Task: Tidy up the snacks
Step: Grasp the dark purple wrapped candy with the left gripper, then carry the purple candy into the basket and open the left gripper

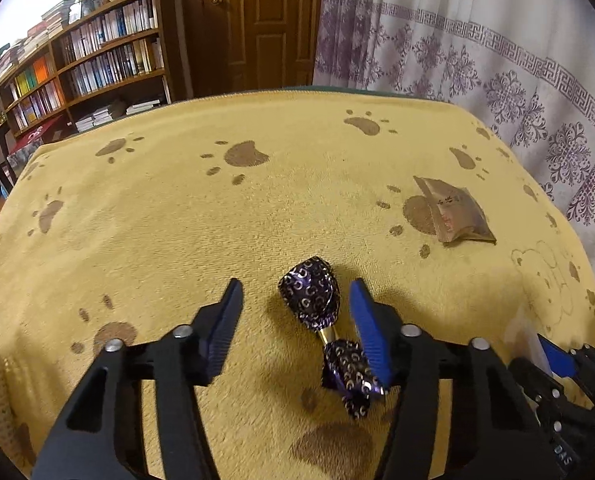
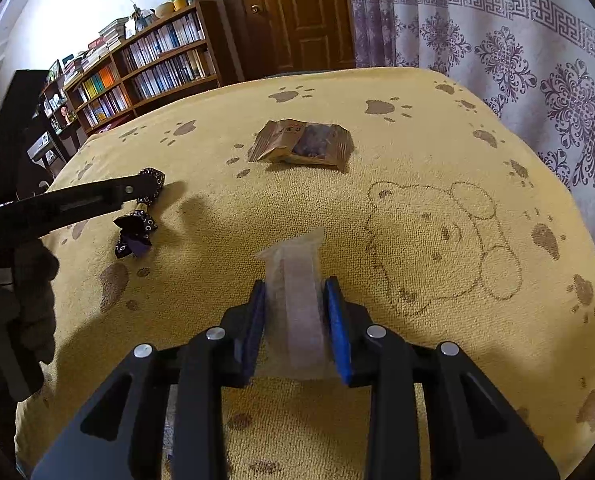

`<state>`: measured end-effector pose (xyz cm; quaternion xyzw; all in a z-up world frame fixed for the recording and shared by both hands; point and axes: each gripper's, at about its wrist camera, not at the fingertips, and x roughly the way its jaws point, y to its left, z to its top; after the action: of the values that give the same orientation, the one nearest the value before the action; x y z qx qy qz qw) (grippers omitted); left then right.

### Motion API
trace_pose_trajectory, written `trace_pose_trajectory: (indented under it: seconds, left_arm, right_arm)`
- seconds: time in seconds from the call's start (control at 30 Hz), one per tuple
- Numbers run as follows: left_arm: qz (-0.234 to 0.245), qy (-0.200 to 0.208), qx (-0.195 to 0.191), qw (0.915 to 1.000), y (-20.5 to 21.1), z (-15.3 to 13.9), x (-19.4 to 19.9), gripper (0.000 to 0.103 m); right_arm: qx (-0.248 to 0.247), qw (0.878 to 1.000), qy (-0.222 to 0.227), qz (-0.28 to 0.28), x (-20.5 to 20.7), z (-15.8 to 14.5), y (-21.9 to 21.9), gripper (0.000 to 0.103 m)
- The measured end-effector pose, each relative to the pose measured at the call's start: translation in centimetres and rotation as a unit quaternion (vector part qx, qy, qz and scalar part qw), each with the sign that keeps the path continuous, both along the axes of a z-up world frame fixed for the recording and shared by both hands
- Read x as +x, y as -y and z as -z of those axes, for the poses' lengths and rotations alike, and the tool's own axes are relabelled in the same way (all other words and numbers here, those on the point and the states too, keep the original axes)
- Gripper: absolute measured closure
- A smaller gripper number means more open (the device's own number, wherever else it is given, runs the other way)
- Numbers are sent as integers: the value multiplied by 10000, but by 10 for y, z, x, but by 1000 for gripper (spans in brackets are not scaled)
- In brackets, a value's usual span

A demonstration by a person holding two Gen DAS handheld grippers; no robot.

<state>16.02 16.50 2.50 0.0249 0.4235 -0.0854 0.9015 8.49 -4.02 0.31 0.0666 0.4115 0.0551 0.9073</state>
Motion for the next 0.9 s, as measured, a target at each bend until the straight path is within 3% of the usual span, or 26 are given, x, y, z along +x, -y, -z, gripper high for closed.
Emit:
trace_pose_trajectory:
  seconds: [0.07, 0.13, 0.4, 0.9]
  left_arm:
    - [49, -71, 16, 10000, 2, 4, 3, 67]
    - [97, -137, -16, 9999, 3, 7, 5, 70]
    - [117, 76, -103, 9998, -2, 2, -7, 71]
    - [29, 808, -102, 9967, -13, -54, -63, 71]
  right_arm:
    - [2, 10000, -1, -2, 0, 0, 0, 72]
    - [4, 10000, 0, -3, 0, 0, 0, 72]
    - [26, 10000, 0, -3, -1, 0, 1, 72]
    - [146, 9999, 1, -6, -1, 1, 3, 72]
